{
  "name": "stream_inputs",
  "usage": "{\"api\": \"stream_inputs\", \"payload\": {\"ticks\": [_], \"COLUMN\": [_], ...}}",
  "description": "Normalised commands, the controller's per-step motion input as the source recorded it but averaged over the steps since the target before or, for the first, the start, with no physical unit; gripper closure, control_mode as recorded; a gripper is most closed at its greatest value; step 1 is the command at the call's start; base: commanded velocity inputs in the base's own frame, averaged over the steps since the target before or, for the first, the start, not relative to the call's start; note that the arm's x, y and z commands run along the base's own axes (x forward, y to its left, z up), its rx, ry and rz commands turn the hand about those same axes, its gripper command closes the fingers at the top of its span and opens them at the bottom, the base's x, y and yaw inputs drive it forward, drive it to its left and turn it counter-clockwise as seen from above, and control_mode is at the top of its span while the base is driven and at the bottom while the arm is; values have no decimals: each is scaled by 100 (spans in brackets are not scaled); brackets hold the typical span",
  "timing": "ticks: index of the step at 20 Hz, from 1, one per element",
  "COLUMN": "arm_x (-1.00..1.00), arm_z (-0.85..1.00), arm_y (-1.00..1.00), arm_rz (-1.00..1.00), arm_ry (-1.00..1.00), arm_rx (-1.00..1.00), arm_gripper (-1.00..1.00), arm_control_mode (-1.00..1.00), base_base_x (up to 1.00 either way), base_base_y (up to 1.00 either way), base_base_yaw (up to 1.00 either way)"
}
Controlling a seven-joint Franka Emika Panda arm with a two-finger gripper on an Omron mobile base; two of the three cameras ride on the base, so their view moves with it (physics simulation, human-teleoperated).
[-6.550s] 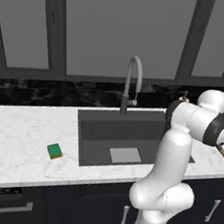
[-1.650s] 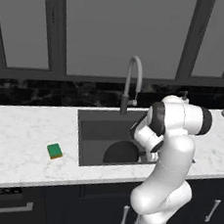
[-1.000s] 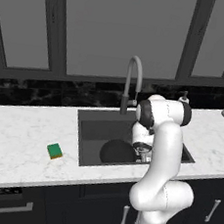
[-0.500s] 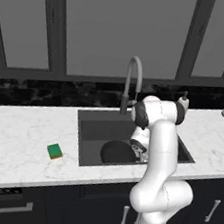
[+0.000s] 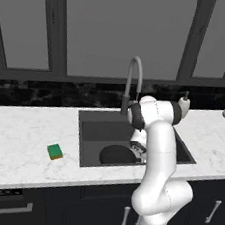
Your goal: Pick the pan and sponge and place them into the sink. Then turn on the water.
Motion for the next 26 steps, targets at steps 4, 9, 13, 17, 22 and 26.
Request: {"api": "stream_inputs", "payload": {"ticks": [4, 9, 13, 17, 22, 26], "arm_x": [18, 6, 1, 2, 0, 0], "arm_z": [54, 83, 94, 100, 100, 94], "arm_y": [-36, -36, -36, -20, -20, -25], "arm_rz": [5, 5, 5, 5, 1, 0], "arm_ry": [12, 14, 14, 19, 25, 31], "arm_rx": [4, 10, 12, 12, 5, 1], "arm_gripper": [-100, -100, -100, -100, -100, -100], "arm_control_mode": [-100, -100, -100, -100, -100, -100], "base_base_x": [0, 0, 0, 0, 0, 0], "base_base_y": [0, 0, 0, 0, 0, 0], "base_base_yaw": [0, 0, 0, 0, 0, 0]}}
